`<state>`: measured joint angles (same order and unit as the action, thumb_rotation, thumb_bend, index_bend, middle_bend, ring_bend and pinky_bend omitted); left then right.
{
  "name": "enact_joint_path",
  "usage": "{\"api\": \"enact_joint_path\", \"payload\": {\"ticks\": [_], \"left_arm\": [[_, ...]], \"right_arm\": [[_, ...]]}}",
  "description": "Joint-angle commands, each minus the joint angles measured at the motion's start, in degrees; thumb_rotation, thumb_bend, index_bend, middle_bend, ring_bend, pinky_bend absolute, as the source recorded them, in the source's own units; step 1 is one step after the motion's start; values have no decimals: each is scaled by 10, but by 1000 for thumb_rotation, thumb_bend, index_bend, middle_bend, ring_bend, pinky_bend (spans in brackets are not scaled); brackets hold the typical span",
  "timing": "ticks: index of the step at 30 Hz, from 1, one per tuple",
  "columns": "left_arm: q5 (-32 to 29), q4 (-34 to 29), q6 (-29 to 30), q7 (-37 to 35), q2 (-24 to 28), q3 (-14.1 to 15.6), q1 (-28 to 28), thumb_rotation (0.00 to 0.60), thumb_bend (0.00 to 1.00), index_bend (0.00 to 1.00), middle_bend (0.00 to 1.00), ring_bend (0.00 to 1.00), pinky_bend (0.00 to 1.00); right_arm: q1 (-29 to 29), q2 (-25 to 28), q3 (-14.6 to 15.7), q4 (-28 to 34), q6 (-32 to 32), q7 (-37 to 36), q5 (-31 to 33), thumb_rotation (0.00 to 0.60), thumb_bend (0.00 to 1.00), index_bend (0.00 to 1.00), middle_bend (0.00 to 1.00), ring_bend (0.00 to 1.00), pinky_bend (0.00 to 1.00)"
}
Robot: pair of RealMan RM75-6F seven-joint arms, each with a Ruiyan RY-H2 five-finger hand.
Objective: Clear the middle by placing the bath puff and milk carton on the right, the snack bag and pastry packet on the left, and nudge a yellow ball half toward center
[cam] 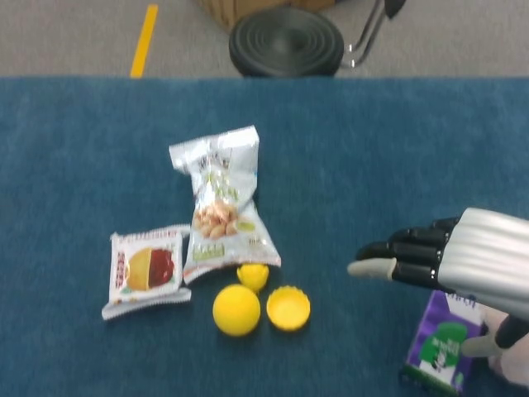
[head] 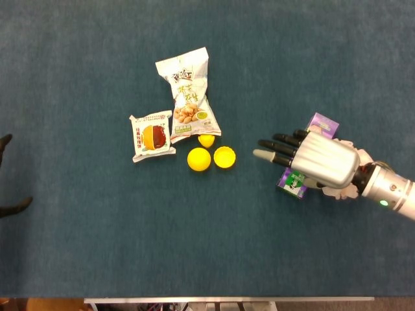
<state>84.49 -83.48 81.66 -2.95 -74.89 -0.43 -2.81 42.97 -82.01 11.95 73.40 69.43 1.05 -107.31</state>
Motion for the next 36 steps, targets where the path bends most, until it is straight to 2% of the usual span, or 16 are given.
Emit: {"api": "enact_joint_path", "payload": {"ticks": [1, 4, 6, 13, 19, 24, 30, 36], "left_arm": [[7, -11, 3, 5, 5, -2, -5, 600, 6, 84, 1, 11, 305], [13, -21, 3, 10, 8, -6, -12, 600, 6, 84, 1, 11, 305], [19, -29, 0, 13, 10, -9, -20, 600, 6, 84, 3, 12, 305], [57, -82, -23, 5, 28, -20, -63, 600, 6, 105, 16, 13, 305], [58, -141, -105, -41, 55, -23, -121, 600, 6, 120, 4, 13, 305], [48, -153, -180, -71, 61, -24, -169, 600, 6, 120, 0, 12, 286], [-1, -145, -243, -27, 30, -38, -212, 600, 6, 112, 0, 7, 235], [-61, -127, -268, 58, -14, -50, -237, 600, 6, 98, 0, 6, 225]], "right_arm": [[-15, 8, -25, 14, 48, -5, -4, 600, 0, 4, 135, 192, 429], [-29, 12, -45, 24, 82, 10, 0, 600, 0, 35, 166, 192, 425], [-37, 17, -56, 34, 101, 15, 3, 600, 0, 90, 199, 192, 416], [-61, 36, -91, 82, 171, -2, 4, 600, 0, 121, 225, 192, 388], [-76, 52, -111, 115, 207, -22, 1, 600, 0, 121, 237, 192, 383], [-83, 63, -123, 128, 217, -26, -1, 600, 0, 122, 238, 192, 379], [-89, 71, -142, 141, 236, -37, -7, 600, 0, 122, 238, 192, 376], [-94, 69, -147, 137, 234, -44, -7, 600, 0, 128, 239, 192, 375]]}}
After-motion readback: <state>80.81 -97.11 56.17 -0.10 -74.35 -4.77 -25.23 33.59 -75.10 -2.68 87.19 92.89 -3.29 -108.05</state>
